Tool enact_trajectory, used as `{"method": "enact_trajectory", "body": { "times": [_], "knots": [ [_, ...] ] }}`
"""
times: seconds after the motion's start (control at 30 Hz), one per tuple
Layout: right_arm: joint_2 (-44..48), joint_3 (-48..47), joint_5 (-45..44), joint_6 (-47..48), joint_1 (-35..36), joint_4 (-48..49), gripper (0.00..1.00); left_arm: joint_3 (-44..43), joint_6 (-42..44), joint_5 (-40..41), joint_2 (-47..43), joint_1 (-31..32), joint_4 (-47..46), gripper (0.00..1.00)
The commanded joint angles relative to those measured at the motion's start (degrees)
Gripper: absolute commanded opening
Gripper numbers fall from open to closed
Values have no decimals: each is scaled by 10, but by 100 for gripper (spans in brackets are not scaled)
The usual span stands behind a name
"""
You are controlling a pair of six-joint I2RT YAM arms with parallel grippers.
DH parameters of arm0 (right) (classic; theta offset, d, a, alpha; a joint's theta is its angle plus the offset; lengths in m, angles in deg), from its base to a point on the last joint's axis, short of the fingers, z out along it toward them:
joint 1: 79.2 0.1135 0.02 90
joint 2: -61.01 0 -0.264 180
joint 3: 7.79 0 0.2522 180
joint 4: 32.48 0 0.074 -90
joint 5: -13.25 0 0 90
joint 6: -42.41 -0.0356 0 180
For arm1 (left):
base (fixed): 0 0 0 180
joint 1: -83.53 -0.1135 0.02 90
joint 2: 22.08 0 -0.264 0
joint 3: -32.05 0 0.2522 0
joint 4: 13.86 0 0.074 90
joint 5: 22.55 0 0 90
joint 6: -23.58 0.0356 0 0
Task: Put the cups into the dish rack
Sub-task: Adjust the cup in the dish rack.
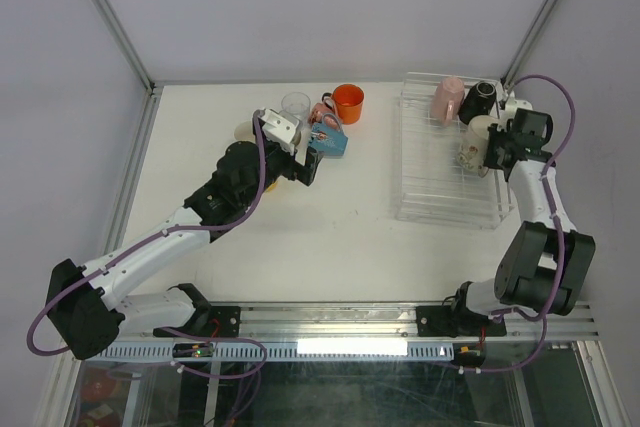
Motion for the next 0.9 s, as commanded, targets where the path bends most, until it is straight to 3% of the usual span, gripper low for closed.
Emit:
{"method": "enact_trajectory", "body": {
  "times": [0.0, 0.57, 0.87],
  "knots": [
    [0, -31, 67, 34, -27, 80, 0, 2, 11, -1, -16, -6, -26, 99],
    [-74, -67, 155, 119, -89, 86, 10, 3, 11, -2, -13, -6, -25, 99],
    [-56, -41, 258, 115, -89, 125, 0, 3, 11, -3, -11, -6, -25, 99]
  ]
}}
